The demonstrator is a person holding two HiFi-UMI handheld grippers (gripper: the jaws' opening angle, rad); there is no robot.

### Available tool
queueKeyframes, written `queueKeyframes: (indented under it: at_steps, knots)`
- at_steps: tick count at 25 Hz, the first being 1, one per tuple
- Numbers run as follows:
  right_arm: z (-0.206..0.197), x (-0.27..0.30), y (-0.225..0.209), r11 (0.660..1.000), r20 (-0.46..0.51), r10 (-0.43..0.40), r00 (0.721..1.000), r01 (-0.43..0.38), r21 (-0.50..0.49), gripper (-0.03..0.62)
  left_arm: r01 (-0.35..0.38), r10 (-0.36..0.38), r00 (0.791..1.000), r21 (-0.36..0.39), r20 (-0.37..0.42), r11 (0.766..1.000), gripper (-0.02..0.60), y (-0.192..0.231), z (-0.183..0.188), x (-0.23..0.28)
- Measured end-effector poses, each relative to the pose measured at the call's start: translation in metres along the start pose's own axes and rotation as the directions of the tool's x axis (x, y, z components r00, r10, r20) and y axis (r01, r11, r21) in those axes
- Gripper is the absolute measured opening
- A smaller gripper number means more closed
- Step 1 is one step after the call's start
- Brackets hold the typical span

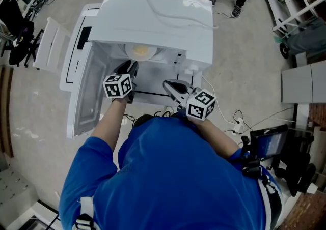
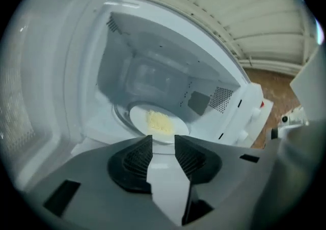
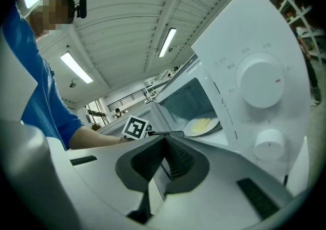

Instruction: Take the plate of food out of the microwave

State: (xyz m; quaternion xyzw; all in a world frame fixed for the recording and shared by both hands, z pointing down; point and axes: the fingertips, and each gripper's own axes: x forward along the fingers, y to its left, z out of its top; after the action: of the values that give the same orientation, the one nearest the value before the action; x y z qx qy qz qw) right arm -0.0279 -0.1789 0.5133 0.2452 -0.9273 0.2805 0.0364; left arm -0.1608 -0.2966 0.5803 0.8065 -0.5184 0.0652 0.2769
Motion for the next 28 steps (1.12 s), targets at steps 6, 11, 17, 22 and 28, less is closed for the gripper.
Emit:
queueKeyframes:
  at_steps: [6,11,17,22,28]
  knots:
    - [-0.001,0.002,-0.002,1.0,-0.003,0.0,1.0,0.0,0.0,-0.009,0.067,-0.019,0.995,-0.503,0.101,0.862,0.187,0.018,-0.007,0.006]
    - [-0.001,0.002,-0.003,1.0,-0.005,-0.001,1.0,0.001,0.003,-0.008,0.111,-0.016,0.99,-0.708,0.139,0.697,0.192,0.021,-0.012,0.011]
    - [-0.001,0.001,-0.004,1.0,-0.007,-0.007,1.0,0.007,0.005,-0.008,0.115,-0.005,0.991,-0.819,0.136,0.562,0.193,0.026,-0.021,0.022]
    - [-0.002,-0.001,-0.004,1.0,-0.01,-0.009,1.0,0.009,0.006,-0.008,0.107,0.003,0.992,-0.854,0.126,0.51,0.193,0.025,-0.021,0.031]
    - [-0.002,0.0,-0.006,1.0,-0.007,-0.015,1.0,0.015,0.008,-0.008,0.071,0.014,0.996,-0.891,0.087,0.449,0.181,0.029,-0.027,0.035]
